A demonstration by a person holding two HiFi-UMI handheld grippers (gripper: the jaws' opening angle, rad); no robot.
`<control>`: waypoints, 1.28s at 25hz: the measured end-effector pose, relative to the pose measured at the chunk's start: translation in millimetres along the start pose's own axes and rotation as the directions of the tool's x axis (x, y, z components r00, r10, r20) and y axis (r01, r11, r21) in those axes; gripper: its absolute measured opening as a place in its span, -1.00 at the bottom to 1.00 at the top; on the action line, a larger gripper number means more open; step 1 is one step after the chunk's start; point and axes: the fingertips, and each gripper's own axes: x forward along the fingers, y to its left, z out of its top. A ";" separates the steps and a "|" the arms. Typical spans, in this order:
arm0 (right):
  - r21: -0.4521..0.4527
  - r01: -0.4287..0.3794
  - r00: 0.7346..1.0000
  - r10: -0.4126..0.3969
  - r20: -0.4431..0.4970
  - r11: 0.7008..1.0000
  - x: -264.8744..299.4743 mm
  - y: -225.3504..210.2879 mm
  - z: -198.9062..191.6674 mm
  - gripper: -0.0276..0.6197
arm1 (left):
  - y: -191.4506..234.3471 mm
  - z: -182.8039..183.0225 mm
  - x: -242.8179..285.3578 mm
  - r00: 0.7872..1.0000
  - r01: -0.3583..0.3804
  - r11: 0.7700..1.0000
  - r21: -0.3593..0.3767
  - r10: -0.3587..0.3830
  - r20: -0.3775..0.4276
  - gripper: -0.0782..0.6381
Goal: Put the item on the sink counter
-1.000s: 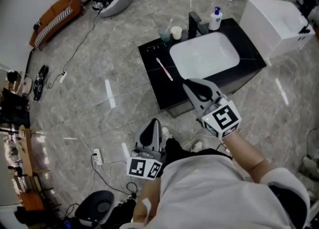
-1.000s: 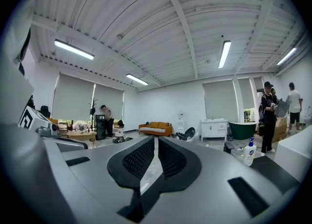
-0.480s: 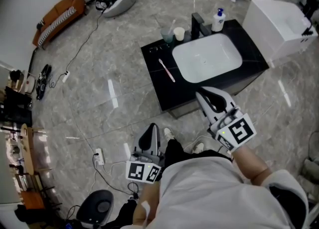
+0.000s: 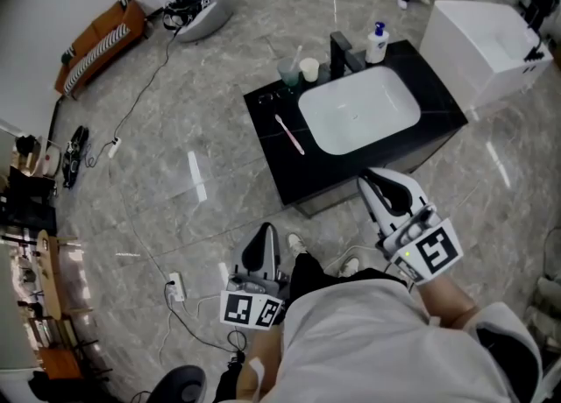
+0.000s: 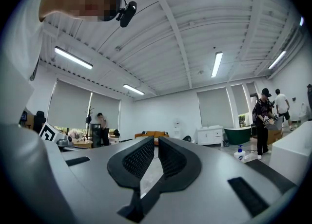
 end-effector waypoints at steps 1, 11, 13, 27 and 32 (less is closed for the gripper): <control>0.000 0.005 1.000 -0.005 0.005 1.000 -1.9 -1.7 1.2 -0.75 | -1.4 3.7 0.0 1.000 0.002 1.000 0.006 -0.002 0.007 -0.77; -0.001 0.034 0.999 -0.034 0.038 0.999 -17.1 -6.7 14.7 -0.75 | -9.8 30.0 -11.7 0.999 0.013 0.999 0.030 -0.014 0.045 -0.77; -0.001 0.042 0.998 -0.042 0.050 0.999 -18.4 -9.6 17.7 -0.75 | -8.4 33.6 -11.9 0.999 0.013 0.999 0.043 -0.015 0.047 -0.77; -0.016 0.103 0.992 -0.101 0.077 0.995 -8.3 -19.0 25.0 -0.76 | 10.9 42.0 9.6 0.998 0.053 0.997 0.053 -0.055 0.043 -0.77; -0.022 0.103 0.991 -0.101 0.082 0.994 1.1 -18.5 33.0 -0.76 | 16.7 56.3 18.6 0.996 0.059 0.996 0.066 -0.063 0.061 -0.77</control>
